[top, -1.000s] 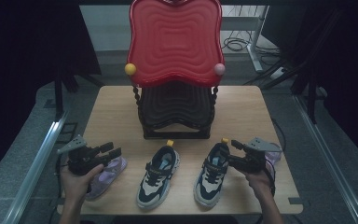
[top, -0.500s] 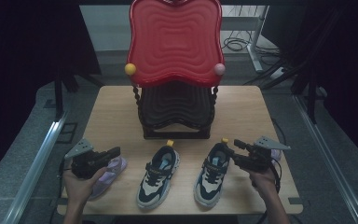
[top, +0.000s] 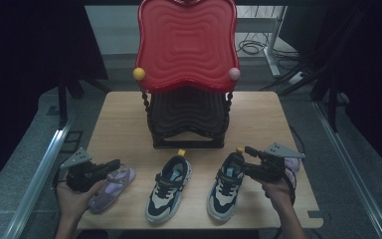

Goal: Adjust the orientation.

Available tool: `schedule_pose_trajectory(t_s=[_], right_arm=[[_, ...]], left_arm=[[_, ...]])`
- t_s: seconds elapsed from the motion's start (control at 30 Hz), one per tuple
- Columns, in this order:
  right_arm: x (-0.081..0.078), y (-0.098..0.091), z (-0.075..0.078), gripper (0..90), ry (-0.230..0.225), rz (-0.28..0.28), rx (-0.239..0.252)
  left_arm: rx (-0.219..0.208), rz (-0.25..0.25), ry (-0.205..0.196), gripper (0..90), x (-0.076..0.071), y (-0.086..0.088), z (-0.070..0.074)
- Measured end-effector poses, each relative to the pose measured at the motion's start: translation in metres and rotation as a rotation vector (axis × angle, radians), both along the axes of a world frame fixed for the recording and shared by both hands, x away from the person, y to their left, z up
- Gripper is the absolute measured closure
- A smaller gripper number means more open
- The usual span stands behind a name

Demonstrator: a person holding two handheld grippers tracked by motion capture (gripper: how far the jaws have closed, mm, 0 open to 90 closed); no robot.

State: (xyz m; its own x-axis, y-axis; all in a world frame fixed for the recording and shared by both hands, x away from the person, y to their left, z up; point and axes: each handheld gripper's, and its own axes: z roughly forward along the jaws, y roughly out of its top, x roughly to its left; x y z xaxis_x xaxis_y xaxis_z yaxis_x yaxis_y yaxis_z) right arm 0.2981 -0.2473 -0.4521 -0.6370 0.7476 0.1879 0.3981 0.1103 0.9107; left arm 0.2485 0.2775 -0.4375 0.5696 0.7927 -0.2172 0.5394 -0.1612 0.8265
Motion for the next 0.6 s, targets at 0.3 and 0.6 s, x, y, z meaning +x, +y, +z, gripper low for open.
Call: schedule_pose_trajectory(t_s=[0.3, 0.6], right_arm=[[-0.004, 0.007, 0.002, 37.3, -0.008, 0.009, 0.009], [-0.011, -0.006, -0.001, 37.4, -0.002, -0.039, 0.023]], left_arm=[[0.036, 0.032, -0.031, 90.0, -0.02, 0.013, -0.001], [0.114, 0.064, -0.007, 90.0, -0.028, 0.021, -0.013]])
